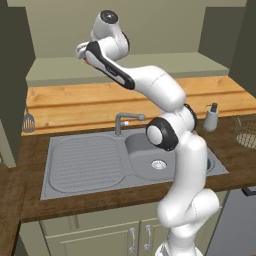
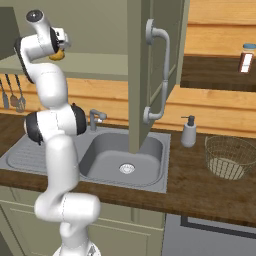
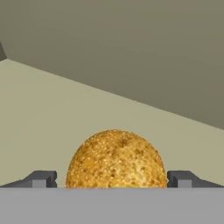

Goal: Open the cabinet, pick up the bread from the cabinet and place it in the basket. Then move the basket to the dining counter.

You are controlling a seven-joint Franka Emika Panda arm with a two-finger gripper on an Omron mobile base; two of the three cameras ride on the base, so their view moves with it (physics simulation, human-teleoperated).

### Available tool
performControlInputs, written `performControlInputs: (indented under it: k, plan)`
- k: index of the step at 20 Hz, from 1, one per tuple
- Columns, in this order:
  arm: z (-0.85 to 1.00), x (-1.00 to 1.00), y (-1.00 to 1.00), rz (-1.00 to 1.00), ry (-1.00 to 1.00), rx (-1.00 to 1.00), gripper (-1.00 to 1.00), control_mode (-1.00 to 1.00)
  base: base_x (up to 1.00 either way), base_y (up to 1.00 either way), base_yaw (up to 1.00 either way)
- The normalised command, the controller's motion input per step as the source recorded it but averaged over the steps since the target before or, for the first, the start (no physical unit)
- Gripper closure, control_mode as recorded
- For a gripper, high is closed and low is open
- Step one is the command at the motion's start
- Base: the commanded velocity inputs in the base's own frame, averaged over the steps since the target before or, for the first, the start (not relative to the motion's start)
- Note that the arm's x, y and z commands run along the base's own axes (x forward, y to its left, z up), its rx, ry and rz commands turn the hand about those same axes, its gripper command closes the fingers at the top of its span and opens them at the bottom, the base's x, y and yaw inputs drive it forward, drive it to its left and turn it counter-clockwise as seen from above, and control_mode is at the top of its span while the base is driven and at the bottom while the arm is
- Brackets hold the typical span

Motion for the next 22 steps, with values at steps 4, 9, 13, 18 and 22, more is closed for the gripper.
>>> performControlInputs:
  k: [4, 9, 13, 18, 22]
  plan:
    - [-0.35, 0.12, 0.02, 0.00, 0.01, -0.03, -1.00, -1.00, 0.00, 0.00, 0.00]
    - [-0.50, 0.13, -0.12, 0.00, 0.00, -0.04, -1.00, -1.00, 0.00, 0.00, 0.00]
    - [-0.72, 0.15, -0.11, 0.00, -0.06, -0.05, -1.00, -1.00, 0.00, 0.00, 0.00]
    - [-0.58, 0.16, -0.03, 0.04, -0.17, 0.00, -1.00, -1.00, 0.00, 0.00, 0.00]
    - [-0.43, 0.00, 0.00, 0.00, -0.13, 0.00, -1.00, -1.00, 0.00, 0.00, 0.00]
